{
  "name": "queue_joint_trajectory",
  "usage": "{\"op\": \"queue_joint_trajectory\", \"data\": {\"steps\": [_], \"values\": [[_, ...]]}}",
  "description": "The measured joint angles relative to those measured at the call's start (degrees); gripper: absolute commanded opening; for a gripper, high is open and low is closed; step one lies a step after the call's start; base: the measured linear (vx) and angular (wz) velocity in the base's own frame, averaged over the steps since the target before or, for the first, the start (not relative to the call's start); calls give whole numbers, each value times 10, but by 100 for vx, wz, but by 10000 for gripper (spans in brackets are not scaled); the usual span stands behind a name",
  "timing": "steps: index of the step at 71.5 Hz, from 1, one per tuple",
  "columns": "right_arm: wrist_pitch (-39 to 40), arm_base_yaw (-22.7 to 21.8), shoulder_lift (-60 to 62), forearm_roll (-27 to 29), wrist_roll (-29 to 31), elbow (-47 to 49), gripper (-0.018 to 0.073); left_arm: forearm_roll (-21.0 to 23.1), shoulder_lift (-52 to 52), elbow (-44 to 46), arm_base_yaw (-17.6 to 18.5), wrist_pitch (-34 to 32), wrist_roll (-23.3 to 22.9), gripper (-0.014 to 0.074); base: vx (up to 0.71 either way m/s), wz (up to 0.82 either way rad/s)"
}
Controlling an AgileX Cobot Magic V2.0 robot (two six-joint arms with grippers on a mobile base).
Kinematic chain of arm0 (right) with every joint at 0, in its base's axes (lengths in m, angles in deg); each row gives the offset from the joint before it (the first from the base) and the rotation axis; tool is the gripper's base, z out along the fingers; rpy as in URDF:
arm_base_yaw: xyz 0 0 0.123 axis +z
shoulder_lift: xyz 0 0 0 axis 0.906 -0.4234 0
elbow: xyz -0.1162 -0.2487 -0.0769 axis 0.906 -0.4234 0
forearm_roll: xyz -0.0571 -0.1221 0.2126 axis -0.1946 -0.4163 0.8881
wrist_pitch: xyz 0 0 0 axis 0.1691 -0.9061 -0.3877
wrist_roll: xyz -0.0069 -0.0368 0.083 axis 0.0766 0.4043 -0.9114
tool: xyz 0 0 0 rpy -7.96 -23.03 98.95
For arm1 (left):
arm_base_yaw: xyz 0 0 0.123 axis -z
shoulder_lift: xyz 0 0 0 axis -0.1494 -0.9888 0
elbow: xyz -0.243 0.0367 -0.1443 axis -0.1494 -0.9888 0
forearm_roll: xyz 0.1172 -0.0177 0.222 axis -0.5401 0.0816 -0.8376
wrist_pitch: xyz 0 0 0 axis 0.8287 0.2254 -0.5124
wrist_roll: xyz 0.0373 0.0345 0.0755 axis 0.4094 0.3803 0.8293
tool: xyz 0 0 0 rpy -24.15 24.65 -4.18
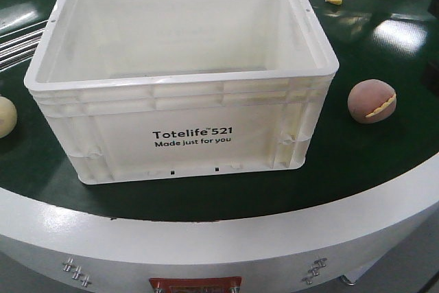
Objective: Place moving items into box and shelve
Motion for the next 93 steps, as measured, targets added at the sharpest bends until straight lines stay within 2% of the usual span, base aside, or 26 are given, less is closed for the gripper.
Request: {"op": "queue_joint_trajectory", "data": {"steps": [8, 23, 35, 42, 52, 60, 64, 69, 82, 88, 93], "values": [[8, 0, -35, 0, 1, 18, -15, 0, -33, 19, 0, -6, -20, -26, 0, 0], [13, 0, -49, 0, 1, 19, -15, 0, -42, 22, 0, -18, -26, -23, 0, 0], [13, 0, -49, 0, 1, 19, 27, 0, -42, 22, 0, -25, -26, 41, 0, 0], [12, 0, -49, 0, 1, 19, 120, 0, -42, 22, 0, -29, -26, 125, 0, 0], [12, 0, -49, 0, 1, 19, 346, 0, -43, 22, 0, -29, -26, 309, 0, 0], [11, 0, -49, 0, 1, 19, 564, 0, -43, 22, 0, -32, -26, 470, 0, 0], [16, 0, -49, 0, 1, 19, 648, 0, -44, 22, 0, -33, -26, 534, 0, 0], [24, 0, -49, 0, 1, 19, 706, 0, -47, 22, 0, -39, -26, 584, 0, 0], [30, -8, -49, 0, -12, 19, 697, 0, -54, 22, -5, -44, -26, 589, 0, 0], [27, -38, -49, 0, -29, 19, 672, 0, -52, 22, -25, -43, -26, 588, 0, 0], [22, -80, -48, 0, -34, 19, 653, 0, -49, 22, -47, -41, -26, 588, 0, 0]]}}
